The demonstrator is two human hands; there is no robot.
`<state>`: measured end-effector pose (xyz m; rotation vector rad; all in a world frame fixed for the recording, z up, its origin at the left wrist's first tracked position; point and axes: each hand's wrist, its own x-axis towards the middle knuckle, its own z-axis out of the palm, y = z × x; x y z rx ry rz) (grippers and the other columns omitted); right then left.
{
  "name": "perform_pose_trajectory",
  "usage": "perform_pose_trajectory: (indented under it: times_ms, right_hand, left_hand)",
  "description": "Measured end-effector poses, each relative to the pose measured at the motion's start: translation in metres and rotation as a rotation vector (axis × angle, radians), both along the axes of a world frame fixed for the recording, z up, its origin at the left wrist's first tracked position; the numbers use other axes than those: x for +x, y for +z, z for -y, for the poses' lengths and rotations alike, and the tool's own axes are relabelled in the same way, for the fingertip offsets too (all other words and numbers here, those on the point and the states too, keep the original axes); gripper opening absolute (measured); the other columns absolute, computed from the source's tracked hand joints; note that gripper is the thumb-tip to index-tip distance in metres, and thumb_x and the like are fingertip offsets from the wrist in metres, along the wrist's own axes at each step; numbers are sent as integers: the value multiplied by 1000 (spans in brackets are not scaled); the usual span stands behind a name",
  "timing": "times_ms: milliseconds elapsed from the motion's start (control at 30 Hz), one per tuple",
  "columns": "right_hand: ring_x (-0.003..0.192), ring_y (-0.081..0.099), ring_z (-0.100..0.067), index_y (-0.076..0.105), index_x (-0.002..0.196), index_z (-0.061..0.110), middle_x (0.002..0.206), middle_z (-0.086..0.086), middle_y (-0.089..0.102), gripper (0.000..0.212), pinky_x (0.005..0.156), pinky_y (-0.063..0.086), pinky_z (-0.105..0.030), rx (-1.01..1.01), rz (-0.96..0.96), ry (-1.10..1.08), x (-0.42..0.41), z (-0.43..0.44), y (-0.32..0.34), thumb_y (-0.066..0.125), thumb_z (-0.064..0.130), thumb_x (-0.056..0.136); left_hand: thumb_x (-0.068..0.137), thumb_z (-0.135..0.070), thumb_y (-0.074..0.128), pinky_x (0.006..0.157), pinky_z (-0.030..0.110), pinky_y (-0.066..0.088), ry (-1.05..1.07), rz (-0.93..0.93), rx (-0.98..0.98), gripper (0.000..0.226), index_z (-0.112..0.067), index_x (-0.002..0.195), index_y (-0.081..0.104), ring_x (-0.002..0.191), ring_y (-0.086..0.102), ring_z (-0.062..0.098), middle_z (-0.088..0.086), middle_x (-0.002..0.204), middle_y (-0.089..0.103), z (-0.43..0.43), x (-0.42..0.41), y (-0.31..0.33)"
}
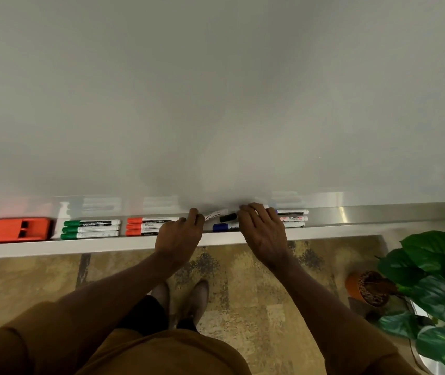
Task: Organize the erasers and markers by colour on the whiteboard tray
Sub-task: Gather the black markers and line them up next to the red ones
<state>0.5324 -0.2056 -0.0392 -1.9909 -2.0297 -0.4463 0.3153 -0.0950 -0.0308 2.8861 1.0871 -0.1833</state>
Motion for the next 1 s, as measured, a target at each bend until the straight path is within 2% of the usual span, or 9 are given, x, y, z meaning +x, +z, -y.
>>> perform_pose_trajectory:
  times_ms: [167, 233, 367, 500, 567, 667, 833, 933, 1000]
  right_hand:
    - [104, 63, -29, 65, 122, 7, 115, -12, 69, 26, 87, 47, -39, -100, -71, 65, -2, 5, -8, 64, 12, 96]
    - [102, 62, -29, 66, 125, 5, 113, -12, 69, 30, 86, 50, -39, -107, -79, 49, 1, 6, -14, 57, 12, 97]
    - [99, 62, -29, 69, 118, 7, 110, -11, 68, 31, 85, 50, -40, -148, -89, 12, 0, 3, -15, 43, 14, 101]
    - [96, 63, -26, 69, 111, 11, 106, -7, 71, 17, 83, 52, -39, -221, -59, -7, -2, -3, -17, 66, 14, 95]
    - [94, 63, -25, 69, 107, 13, 102, -6, 71, 19, 81, 52, -39, -246, -62, -18, -4, -5, -16, 75, 16, 90]
    - [96, 62, -26, 68, 107, 13, 103, -7, 70, 15, 84, 51, -40, -254, -58, -17, -5, -7, -12, 61, 18, 96]
    - [105, 59, -27, 66, 115, 11, 113, -8, 67, 27, 91, 48, -40, -231, -72, -64, -7, 1, -2, 43, 16, 101]
    - [109, 60, -28, 68, 116, 11, 115, -8, 67, 32, 94, 45, -40, -198, -67, -114, -5, 14, 9, 42, 12, 98]
    - [107, 60, -29, 69, 116, 10, 114, -9, 68, 31, 92, 45, -41, -166, -59, -157, -3, 23, 14, 50, 3, 92]
  left_hand:
    - [56, 0, 96, 39, 28, 29, -30, 48, 46, 47, -2, 99, 75, 36, 56, 25, 13, 97, 69, -1, -8, 10]
    - [60, 2, 94, 37, 27, 31, -43, 64, 45, 44, 0, 99, 74, 35, 54, 24, 15, 98, 69, -1, -11, 7]
    - [65, 0, 91, 33, 30, 40, -44, 83, 7, 42, 0, 103, 73, 37, 57, 25, 15, 102, 68, -3, -22, 4]
    - [63, -3, 93, 31, 31, 44, -55, 64, -12, 44, -2, 103, 75, 40, 60, 25, 14, 101, 69, -4, -27, 3]
    - [61, -5, 96, 31, 31, 43, -63, 62, -20, 45, -4, 102, 76, 40, 62, 25, 13, 100, 70, -6, -28, 2]
    - [61, -8, 97, 33, 29, 44, -73, 48, -41, 43, -6, 99, 76, 42, 64, 25, 12, 100, 71, -8, -27, 4]
    - [55, -5, 97, 35, 28, 35, -110, 33, -51, 43, -5, 93, 75, 36, 58, 24, 13, 97, 71, -15, -22, 4]
    - [50, -5, 98, 36, 27, 29, -155, 22, -38, 46, -5, 89, 75, 35, 57, 24, 13, 94, 71, -18, -15, 4]
    - [50, -9, 101, 34, 28, 35, -199, -7, -51, 49, -6, 92, 75, 39, 60, 24, 12, 94, 71, -18, -8, 3]
